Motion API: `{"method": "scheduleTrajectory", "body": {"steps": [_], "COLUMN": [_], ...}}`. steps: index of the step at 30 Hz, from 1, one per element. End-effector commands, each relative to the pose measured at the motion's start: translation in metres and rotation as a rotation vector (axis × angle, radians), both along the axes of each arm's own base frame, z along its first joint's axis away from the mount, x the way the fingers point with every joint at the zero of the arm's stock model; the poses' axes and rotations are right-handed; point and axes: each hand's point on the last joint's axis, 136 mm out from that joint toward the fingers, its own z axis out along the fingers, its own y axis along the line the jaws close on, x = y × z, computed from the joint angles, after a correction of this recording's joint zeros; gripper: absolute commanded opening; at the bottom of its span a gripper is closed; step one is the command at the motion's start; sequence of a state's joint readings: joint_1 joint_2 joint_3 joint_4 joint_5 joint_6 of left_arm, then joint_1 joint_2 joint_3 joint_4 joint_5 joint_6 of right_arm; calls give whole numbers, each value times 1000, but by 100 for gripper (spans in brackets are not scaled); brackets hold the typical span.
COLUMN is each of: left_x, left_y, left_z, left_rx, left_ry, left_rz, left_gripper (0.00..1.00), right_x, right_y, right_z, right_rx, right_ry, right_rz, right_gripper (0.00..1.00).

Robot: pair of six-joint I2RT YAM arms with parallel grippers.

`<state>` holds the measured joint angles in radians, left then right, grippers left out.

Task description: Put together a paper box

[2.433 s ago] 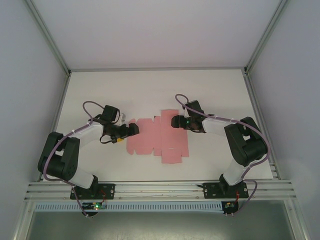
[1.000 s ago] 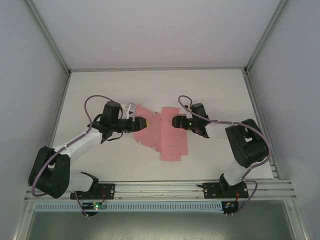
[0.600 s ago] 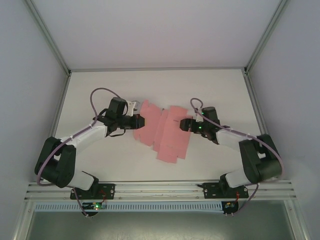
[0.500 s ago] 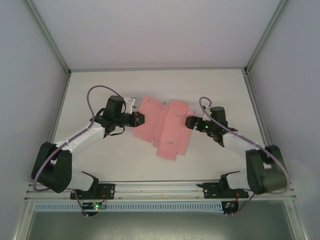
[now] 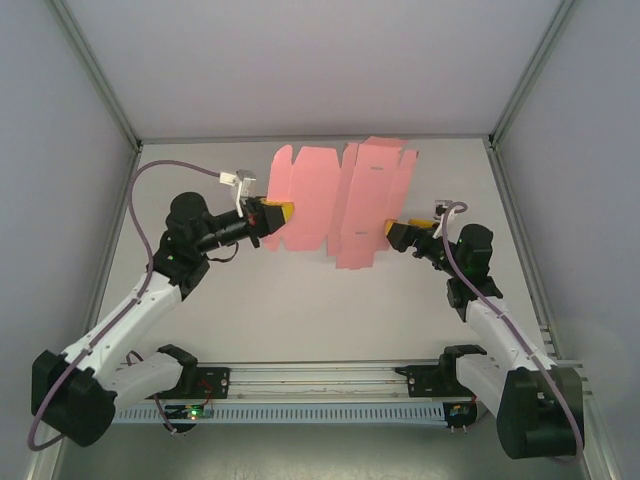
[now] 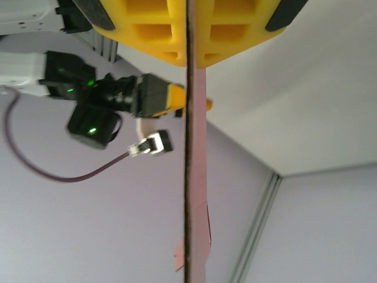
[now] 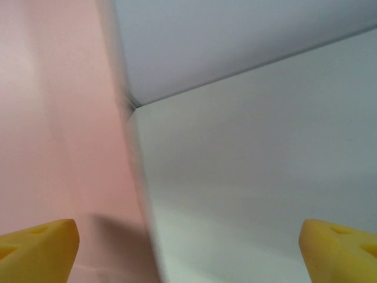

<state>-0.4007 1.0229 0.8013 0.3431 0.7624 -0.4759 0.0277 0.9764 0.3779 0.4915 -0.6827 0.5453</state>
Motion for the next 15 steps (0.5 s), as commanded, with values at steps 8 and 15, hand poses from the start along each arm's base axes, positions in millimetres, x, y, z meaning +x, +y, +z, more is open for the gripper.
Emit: {"method": "scheduleTrajectory", "body": {"steps": [8,15], "left_x": [-25,-20], "left_y": [10,12], "left_z": [35,31], "left_rx": [-75,-74], "left_ry": [-140,-117], "left_rz": [49,77], "left_gripper": [0,0], "right_x": [-18,-22], "right_y": [27,32], "right_z": [57,77], "right_rx": [128,119], "right_ry": [-196,-258], "right_rz": [237,262], "right_gripper": [59,40]}}
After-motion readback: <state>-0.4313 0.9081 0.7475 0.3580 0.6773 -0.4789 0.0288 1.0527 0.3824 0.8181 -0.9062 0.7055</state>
